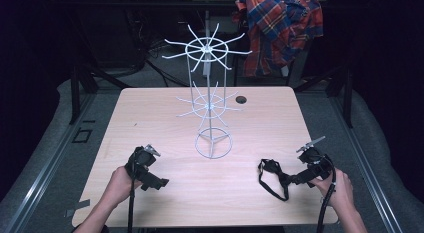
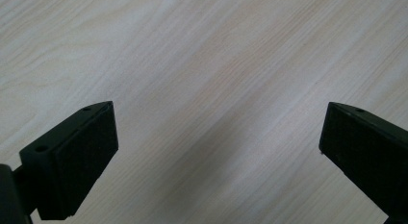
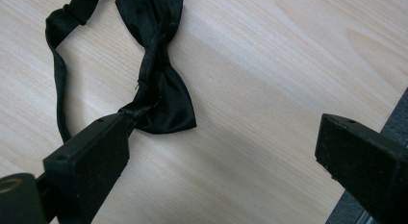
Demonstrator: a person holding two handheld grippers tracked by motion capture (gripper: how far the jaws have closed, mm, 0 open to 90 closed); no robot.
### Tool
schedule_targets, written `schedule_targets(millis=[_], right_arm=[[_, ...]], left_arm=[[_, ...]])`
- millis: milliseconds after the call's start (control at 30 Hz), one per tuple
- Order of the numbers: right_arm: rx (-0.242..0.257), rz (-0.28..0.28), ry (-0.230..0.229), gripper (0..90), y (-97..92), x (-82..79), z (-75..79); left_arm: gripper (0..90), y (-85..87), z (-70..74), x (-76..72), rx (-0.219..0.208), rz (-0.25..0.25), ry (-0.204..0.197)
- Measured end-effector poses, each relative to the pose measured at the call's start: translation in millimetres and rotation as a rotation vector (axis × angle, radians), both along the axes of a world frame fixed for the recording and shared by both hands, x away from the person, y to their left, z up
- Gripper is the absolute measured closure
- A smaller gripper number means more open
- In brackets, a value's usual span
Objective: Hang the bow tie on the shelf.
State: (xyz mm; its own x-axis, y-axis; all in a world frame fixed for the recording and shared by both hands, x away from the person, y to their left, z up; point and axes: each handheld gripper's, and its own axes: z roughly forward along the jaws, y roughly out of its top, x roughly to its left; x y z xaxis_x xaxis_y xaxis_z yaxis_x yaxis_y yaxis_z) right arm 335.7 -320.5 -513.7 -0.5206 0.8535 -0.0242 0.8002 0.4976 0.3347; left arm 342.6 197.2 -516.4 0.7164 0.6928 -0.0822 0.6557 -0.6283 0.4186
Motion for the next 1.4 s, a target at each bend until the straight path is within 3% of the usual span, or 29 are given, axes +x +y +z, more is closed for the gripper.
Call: schedule_targets(millis=[133, 200, 333, 633, 1133, 1267, 1300, 1400], right_arm=[[0.019, -0.014, -0.006, 4.1, 1.7, -1.1, -1.4], [0.009, -0.001, 0.014, 4.0, 2.3, -0.4, 0.3], [-0.004, 0.007, 0.011, 4.0, 3.6, -0.2, 0.8], [0.030, 0.004, -0.016, 1.9, 9.9, -0.2, 2.4], [0.048, 0.039, -0.004, 1.0, 33.0, 8.3, -1.6], [0.064, 0.032, 0.028, 5.9, 36.2, 11.6, -8.2], [0.114, 0.010, 0.054, 13.0, 37.9, 13.8, -13.3], [0.099, 0.015, 0.067, 15.9, 39.6, 15.5, -15.6]], left_arm=[[0.1, 0.0, 0.1, -0.6, -0.006, -0.001, 0.000], [0.0, 0.5, 0.1, -0.5, -0.004, -0.005, 0.003], [0.0, 0.4, -0.4, -0.4, 0.005, -0.008, 0.006], [0.0, 1.5, 0.7, -1.0, -0.005, -0.005, -0.001], [0.1, -0.4, -0.1, -1.0, -0.009, -0.008, 0.001], [0.0, -0.6, -0.1, -1.1, -0.006, -0.008, 0.001], [0.1, -0.7, -0.1, -1.3, -0.008, -0.009, 0.001], [0.1, -0.8, 0.0, -1.4, -0.009, -0.009, 0.000]])
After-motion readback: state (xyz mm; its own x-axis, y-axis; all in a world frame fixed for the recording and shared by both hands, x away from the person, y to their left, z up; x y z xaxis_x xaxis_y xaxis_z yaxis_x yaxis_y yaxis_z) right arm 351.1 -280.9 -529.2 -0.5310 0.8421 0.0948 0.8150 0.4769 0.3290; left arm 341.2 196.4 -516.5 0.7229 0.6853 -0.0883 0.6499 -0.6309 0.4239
